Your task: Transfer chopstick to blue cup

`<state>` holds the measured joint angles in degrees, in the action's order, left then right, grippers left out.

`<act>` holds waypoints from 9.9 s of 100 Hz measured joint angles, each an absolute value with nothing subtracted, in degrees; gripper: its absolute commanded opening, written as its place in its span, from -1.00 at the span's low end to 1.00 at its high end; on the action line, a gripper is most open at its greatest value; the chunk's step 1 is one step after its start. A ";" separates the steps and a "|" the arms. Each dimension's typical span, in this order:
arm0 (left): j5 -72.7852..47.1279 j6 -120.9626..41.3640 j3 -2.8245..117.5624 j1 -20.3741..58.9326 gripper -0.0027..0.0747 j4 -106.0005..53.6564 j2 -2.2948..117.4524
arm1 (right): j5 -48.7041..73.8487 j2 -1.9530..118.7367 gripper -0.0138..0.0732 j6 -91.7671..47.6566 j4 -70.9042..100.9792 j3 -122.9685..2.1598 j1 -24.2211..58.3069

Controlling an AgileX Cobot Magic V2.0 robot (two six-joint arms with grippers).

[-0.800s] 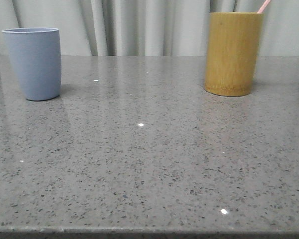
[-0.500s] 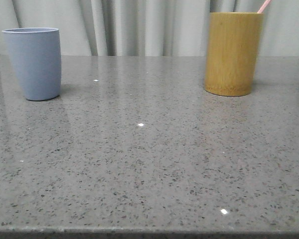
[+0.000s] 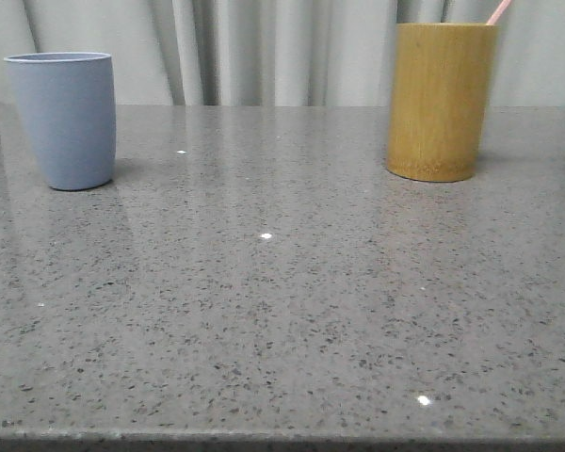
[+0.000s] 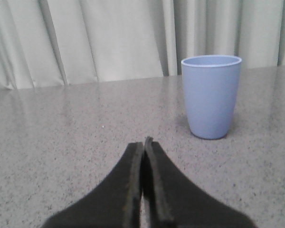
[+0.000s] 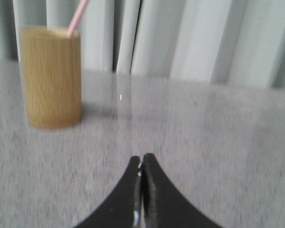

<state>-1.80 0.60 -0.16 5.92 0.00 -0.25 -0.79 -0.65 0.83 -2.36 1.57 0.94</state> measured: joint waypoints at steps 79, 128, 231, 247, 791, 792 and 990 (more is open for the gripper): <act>-36.78 0.60 39.85 5.92 -0.98 -6.75 28.35 | 36.43 16.74 -0.84 1.57 3.62 -39.37 0.94; -45.38 0.60 47.70 5.92 -0.98 -8.72 39.75 | 43.25 22.21 -0.81 1.57 3.66 -44.27 0.94; -44.25 -0.95 50.92 5.92 0.53 -11.50 46.15 | 44.54 22.21 0.61 1.61 3.66 -44.27 0.94; -43.90 -0.95 56.92 5.92 0.53 -11.71 54.46 | 44.54 22.21 0.61 1.61 3.74 -44.27 0.94; -45.79 -3.98 40.39 2.67 0.29 -15.99 35.14 | 33.59 30.79 0.60 1.08 12.67 -44.27 0.94; -45.79 -3.98 40.39 2.67 0.29 -15.99 35.14 | 33.29 31.14 0.60 0.94 12.87 -44.27 0.94; -45.79 -3.98 40.39 2.67 0.29 -15.99 35.14 | -36.51 80.08 0.49 17.88 8.38 -41.66 11.53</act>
<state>-45.79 -3.98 40.39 2.67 -15.99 35.14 -36.51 80.08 17.88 8.38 -41.66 11.53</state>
